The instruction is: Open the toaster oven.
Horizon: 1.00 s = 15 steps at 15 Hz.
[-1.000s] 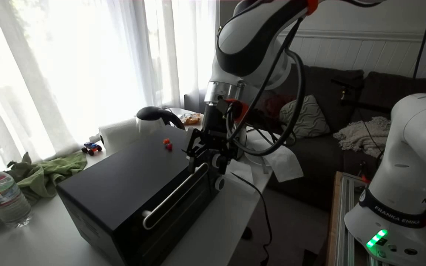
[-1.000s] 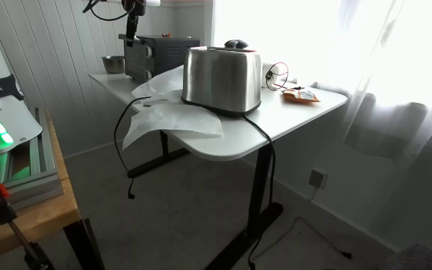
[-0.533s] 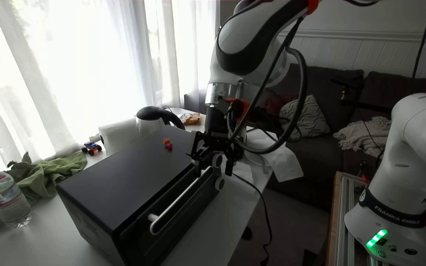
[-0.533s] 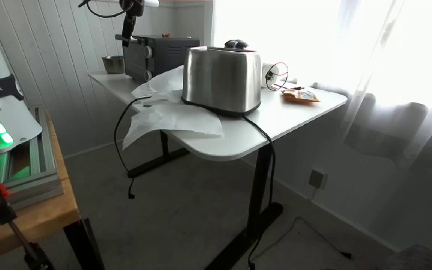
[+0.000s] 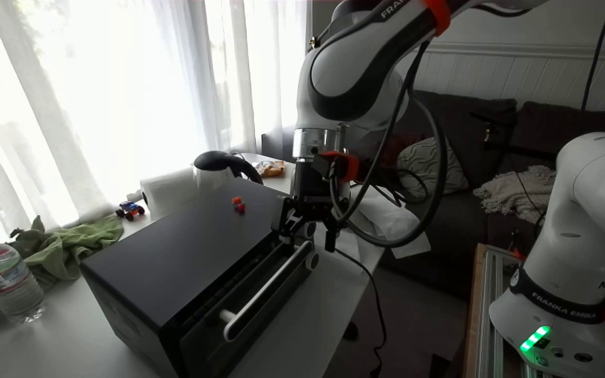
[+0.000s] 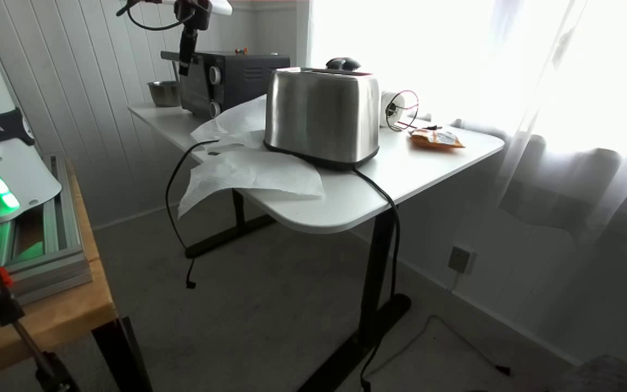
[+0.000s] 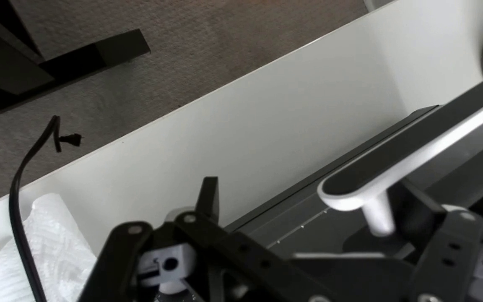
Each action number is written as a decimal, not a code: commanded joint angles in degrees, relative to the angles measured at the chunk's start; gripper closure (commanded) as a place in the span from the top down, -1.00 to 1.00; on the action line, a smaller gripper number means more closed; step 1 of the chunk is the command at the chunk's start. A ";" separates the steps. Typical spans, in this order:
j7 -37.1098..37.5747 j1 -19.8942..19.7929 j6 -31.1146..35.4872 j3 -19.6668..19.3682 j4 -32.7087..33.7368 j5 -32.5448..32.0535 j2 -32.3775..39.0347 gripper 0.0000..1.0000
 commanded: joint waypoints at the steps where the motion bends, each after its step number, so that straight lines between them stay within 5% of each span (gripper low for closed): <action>1: 0.05 0.01 0.33 0.23 -1.00 -3.73 2.26 1.00; 5: 0.65 0.19 -2.60 0.75 -1.11 -8.96 1.83 1.00; 10: -3.61 1.42 2.59 1.89 -2.24 -13.29 -0.50 1.00; 15: -6.30 2.49 7.71 1.91 -3.45 -8.52 -1.04 1.00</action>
